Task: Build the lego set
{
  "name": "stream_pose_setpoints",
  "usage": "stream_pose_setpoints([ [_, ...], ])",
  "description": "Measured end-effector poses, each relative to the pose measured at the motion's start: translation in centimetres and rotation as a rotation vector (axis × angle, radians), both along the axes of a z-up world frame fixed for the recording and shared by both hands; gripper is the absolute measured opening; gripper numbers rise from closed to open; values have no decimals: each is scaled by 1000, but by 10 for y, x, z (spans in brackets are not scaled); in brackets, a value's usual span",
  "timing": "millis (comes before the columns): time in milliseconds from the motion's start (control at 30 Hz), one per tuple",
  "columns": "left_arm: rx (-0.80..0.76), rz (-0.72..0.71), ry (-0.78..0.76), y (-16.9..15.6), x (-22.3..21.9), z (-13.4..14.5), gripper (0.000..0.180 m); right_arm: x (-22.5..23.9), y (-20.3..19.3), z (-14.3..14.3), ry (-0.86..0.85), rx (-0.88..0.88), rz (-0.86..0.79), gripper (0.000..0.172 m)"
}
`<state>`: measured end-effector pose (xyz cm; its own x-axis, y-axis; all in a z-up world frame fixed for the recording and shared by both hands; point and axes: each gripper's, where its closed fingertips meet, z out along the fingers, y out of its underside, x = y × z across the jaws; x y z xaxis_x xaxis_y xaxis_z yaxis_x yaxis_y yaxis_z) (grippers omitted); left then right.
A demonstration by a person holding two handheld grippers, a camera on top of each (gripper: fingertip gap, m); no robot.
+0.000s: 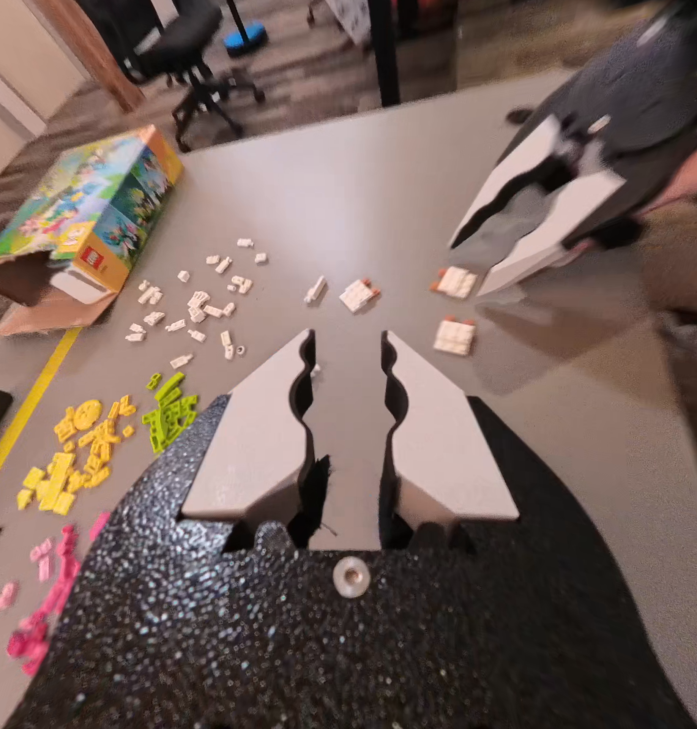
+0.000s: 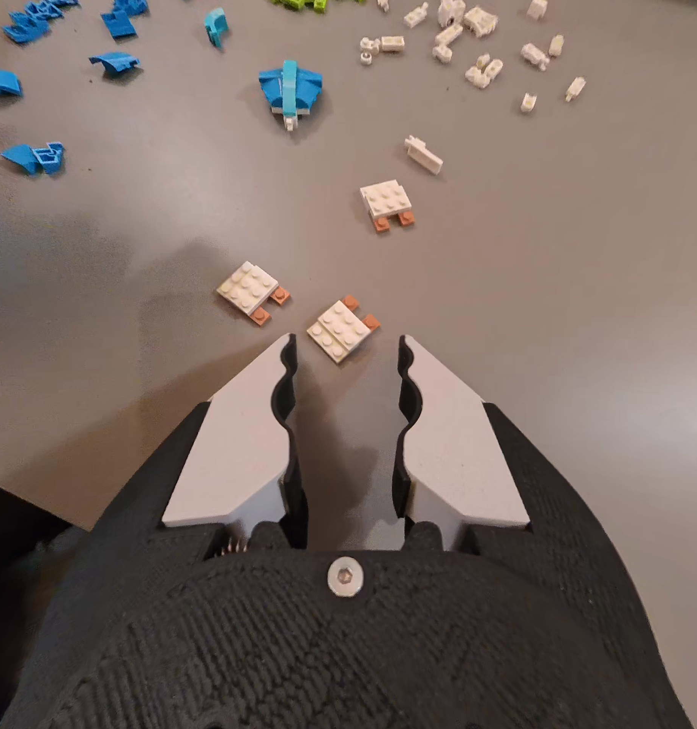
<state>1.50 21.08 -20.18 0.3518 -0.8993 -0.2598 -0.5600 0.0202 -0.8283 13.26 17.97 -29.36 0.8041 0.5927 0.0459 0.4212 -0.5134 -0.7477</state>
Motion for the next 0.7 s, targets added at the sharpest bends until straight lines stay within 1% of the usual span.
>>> stream_pose_setpoints([
  [67, -12, 2, 91, 27, 16, -25, 38, 0, 2, 0, -1, 1, 12, 51],
  [133, -41, -7, 143, 47, 32, -46, 44, 0, 0, -6, 18, -34, 26, 51],
  [300, -103, -46, 222, 82, 59, -83, 43, 1, 1, -5, 52, -35, 44, 51],
  [400, -143, -81, 231, 93, 71, -94, 39, 2, 2, -4, 60, -29, 54, 51],
  [533, -156, -123, 232, 99, 80, -99, 30, 1, 2, -5, 84, -38, 62, 51],
  [600, -157, -132, 239, 101, 82, -99, 19, 1, 3, -4, 95, -39, 65, 51],
  [633, -159, -142, 242, 101, 83, -101, 9, 1, 3, -4, 99, -39, 66, 51],
  [700, -141, -160, 236, 99, 85, -101, 6, 1, 2, -3, 102, -36, 69, 51],
])
